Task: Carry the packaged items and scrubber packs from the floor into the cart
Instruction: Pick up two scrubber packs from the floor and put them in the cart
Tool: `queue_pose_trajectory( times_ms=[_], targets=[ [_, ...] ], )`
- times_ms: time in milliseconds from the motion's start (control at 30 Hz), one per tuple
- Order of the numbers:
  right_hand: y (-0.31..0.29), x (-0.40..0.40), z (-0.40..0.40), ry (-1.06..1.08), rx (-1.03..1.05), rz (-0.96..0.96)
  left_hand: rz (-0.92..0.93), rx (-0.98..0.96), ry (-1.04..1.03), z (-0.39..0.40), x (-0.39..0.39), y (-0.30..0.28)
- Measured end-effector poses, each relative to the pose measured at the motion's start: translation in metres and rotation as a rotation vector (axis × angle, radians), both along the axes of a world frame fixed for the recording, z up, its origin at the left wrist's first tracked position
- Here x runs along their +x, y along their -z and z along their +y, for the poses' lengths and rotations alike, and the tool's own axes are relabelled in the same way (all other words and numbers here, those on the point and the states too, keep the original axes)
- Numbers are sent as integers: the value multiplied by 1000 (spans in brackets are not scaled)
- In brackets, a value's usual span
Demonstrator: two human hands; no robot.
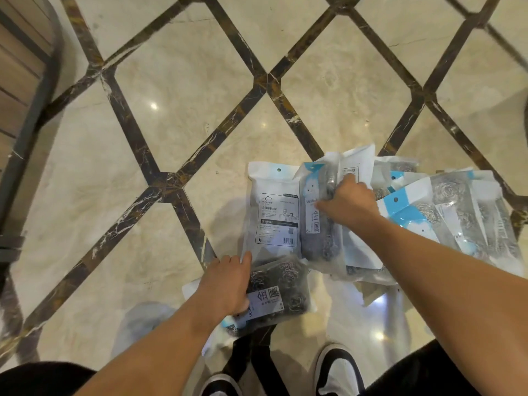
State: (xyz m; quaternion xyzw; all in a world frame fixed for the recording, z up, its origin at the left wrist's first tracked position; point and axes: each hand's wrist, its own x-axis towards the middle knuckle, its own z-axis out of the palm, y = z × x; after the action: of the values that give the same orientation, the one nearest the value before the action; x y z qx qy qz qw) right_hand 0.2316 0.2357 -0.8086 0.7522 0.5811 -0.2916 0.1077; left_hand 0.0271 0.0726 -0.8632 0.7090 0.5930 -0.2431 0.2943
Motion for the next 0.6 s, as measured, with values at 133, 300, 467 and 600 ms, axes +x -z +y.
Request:
queue_pose_trajectory(
  times_ms=[133, 300, 467, 600],
  targets=[
    [11, -10, -11, 102, -105, 200, -63, -141, -161, 6, 9, -2],
    [10, -9, -13, 87, -92, 214, -126, -169, -185, 6, 17, 0],
    [1, -5, -6, 158, -35, 235, -135, -172, -101, 4, 17, -1],
    [-7, -3, -4, 229, 54, 235, -216, -156, -75, 18, 13, -10]
  ],
)
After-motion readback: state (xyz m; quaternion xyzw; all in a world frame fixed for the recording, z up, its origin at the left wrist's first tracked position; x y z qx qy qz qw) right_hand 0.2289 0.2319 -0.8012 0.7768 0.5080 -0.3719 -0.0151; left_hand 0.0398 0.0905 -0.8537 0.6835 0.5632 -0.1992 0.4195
